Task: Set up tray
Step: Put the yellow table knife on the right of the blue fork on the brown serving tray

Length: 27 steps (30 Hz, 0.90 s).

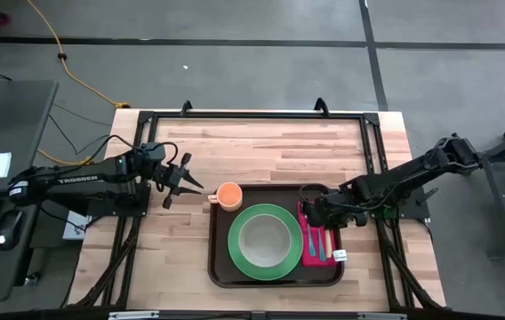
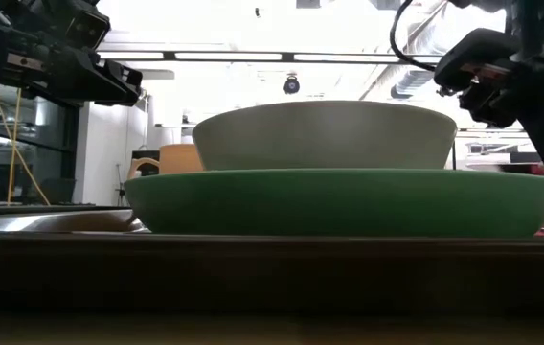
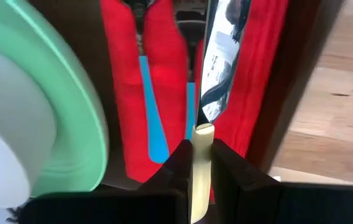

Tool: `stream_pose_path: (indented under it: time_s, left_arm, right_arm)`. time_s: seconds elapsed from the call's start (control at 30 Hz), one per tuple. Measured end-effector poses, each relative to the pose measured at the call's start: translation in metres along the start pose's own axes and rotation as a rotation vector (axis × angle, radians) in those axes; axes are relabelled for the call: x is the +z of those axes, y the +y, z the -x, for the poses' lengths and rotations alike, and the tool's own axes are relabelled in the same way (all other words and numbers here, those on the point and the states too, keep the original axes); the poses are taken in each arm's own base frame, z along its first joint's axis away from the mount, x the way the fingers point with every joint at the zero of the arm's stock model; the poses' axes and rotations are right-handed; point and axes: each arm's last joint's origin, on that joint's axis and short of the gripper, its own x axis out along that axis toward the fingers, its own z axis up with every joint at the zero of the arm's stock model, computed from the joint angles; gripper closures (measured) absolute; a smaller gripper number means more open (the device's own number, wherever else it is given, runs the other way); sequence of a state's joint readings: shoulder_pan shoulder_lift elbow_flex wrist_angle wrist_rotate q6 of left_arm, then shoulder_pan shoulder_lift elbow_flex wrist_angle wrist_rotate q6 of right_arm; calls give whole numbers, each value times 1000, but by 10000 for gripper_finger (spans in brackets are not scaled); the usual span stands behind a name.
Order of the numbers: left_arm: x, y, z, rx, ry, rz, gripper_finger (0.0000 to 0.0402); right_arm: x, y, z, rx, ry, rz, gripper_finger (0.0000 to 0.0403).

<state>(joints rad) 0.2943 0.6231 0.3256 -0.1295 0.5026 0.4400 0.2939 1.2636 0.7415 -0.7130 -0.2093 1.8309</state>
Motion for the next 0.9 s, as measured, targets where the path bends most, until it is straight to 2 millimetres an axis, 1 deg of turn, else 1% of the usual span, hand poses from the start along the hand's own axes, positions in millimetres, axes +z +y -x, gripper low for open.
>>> stream_pose_path:
  time_s: [0.23, 0.37, 0.5, 0.67, 0.9]
  left_arm:
    - [0, 0, 0, -1, 0, 0, 289]
    - [0, 0, 0, -1, -1, 0, 289]
    - [0, 0, 0, -1, -1, 0, 289]
    - [0, 0, 0, -2, -1, 0, 289]
    - [0, 0, 0, -5, -2, 0, 289]
  right_arm:
    - [1, -3, -1, -21, -6, 7, 382]
    - [2, -2, -7, -50, -7, 31, 382]
    - [7, 2, -18, -84, 20, 53, 382]
    - [15, 10, -26, -67, 23, 67, 381]
    - [22, 10, -29, -91, 21, 67, 382]
